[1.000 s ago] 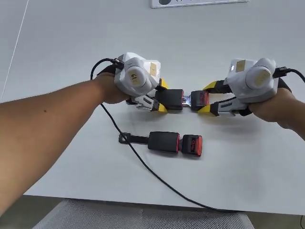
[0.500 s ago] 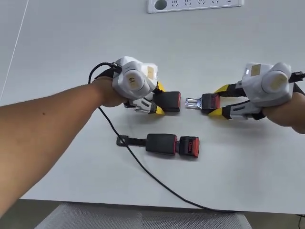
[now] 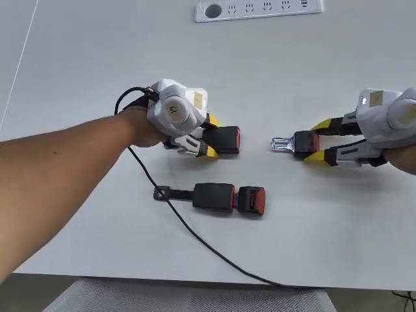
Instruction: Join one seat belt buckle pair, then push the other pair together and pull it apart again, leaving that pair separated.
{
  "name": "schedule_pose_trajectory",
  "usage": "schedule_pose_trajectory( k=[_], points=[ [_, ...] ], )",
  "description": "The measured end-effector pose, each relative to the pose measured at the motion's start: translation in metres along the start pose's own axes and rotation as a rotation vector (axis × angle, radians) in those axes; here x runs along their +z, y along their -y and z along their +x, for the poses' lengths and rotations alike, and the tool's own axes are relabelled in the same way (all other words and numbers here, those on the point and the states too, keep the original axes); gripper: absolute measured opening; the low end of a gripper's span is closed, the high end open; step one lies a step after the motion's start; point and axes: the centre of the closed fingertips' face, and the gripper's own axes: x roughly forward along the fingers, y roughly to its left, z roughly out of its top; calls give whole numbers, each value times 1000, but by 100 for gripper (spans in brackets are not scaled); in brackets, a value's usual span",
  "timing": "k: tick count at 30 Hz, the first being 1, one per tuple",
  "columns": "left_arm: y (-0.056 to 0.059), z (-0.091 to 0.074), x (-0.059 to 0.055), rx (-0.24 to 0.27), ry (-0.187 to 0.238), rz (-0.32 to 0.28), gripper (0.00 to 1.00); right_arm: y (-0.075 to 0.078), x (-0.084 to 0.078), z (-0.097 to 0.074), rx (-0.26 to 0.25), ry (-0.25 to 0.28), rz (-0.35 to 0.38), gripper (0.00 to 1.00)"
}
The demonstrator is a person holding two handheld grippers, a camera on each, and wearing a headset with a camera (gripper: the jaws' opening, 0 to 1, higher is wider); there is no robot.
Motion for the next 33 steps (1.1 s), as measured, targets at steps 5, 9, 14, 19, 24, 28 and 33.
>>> schedule_pose_trajectory(
  k=[5,9,14,19,24,28,33],
  points=[
    [0,0,-1,-2,-9,0,35,0,-11,-12,-4,4,3,34],
    [0,0,-1,-1,-8,-6,35,2,-19,-20,-16,8,0,34],
    [1,0,-1,-2,-12,-6,35,-1,-29,-28,-12,-6,-3,34],
    [1,0,-1,2,-13,-10,35,-2,-36,-36,-3,-3,-1,34],
    [2,0,0,2,-16,-9,34,-2,-44,-45,-6,-7,-1,34],
    [2,1,0,5,-18,-7,34,-2,-50,-51,-16,-6,13,34],
    [3,1,0,5,-20,-8,34,0,-55,-56,-22,-3,22,34]
  ],
)
